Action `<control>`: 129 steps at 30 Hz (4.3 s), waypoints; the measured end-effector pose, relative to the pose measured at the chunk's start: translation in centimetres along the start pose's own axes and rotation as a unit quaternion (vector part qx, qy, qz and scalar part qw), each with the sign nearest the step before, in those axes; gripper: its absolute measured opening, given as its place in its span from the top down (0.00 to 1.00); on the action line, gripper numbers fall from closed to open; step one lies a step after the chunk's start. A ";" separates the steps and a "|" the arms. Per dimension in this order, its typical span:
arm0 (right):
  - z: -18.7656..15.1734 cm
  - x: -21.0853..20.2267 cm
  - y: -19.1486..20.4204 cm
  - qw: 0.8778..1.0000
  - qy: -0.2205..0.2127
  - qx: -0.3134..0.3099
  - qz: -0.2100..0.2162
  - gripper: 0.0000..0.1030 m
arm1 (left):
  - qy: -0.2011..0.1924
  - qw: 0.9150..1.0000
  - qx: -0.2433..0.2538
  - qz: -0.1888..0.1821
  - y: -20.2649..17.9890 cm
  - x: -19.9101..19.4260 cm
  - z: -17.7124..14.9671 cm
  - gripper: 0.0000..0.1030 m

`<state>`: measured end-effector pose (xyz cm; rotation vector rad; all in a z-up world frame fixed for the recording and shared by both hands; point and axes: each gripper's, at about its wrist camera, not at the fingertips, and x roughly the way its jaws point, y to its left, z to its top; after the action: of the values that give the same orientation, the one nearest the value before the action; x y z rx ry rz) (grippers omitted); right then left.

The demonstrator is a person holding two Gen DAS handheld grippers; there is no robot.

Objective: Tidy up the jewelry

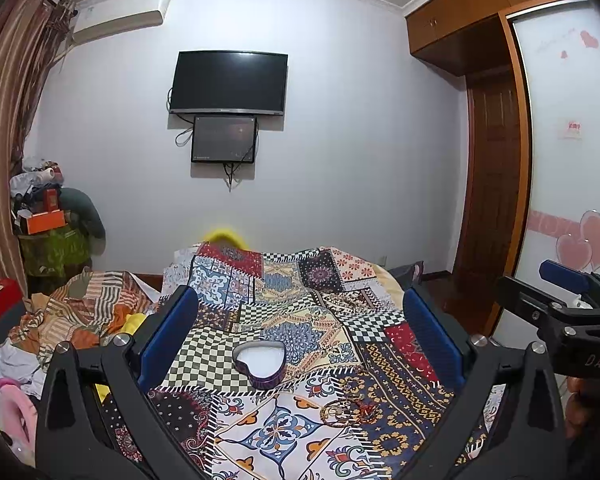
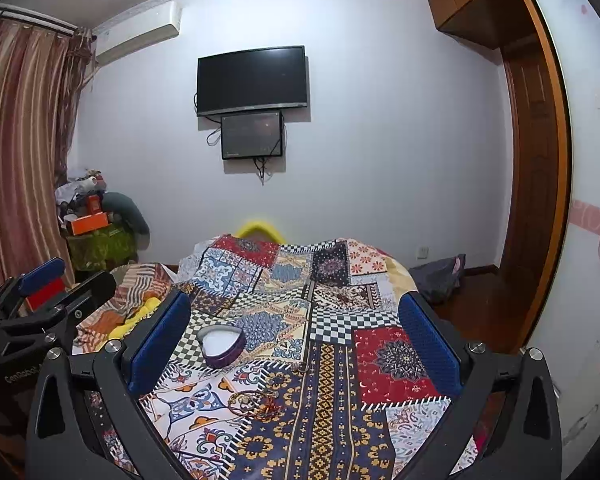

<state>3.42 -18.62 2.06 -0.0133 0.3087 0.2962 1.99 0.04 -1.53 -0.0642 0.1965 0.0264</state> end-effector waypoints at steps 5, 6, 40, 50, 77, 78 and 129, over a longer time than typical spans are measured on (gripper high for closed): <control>-0.7 1.6 -0.7 1.000 0.021 0.004 -0.004 0.00 | 0.023 1.000 -0.006 0.001 0.6 2.1 -0.9 0.00; -1.0 2.2 -1.0 1.000 0.028 0.005 -0.007 0.00 | 0.033 0.999 -0.010 0.002 0.8 2.9 -1.3 0.00; -10.5 19.2 -1.4 0.936 0.322 0.002 0.145 0.57 | 0.325 0.942 -0.002 -0.087 0.9 18.5 -14.7 0.66; -11.6 20.7 0.1 0.924 0.347 -0.040 0.157 0.79 | 0.336 0.936 -0.005 -0.109 1.2 18.7 -15.0 0.73; -11.0 18.9 -2.1 0.931 0.331 -0.025 0.149 0.94 | 0.346 0.932 0.002 -0.111 -0.3 19.0 -15.6 0.91; -11.1 18.8 -2.1 0.932 0.332 -0.028 0.145 0.94 | 0.344 0.933 0.000 -0.111 -0.1 18.9 -15.5 0.91; -4.1 15.7 2.5 0.962 0.229 -0.048 0.141 0.83 | 0.207 0.976 0.009 -0.073 3.3 14.5 -5.6 0.91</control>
<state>15.74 -12.04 -6.47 -0.1366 0.7603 0.5935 15.04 3.27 -10.02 -0.0663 0.6091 -0.1363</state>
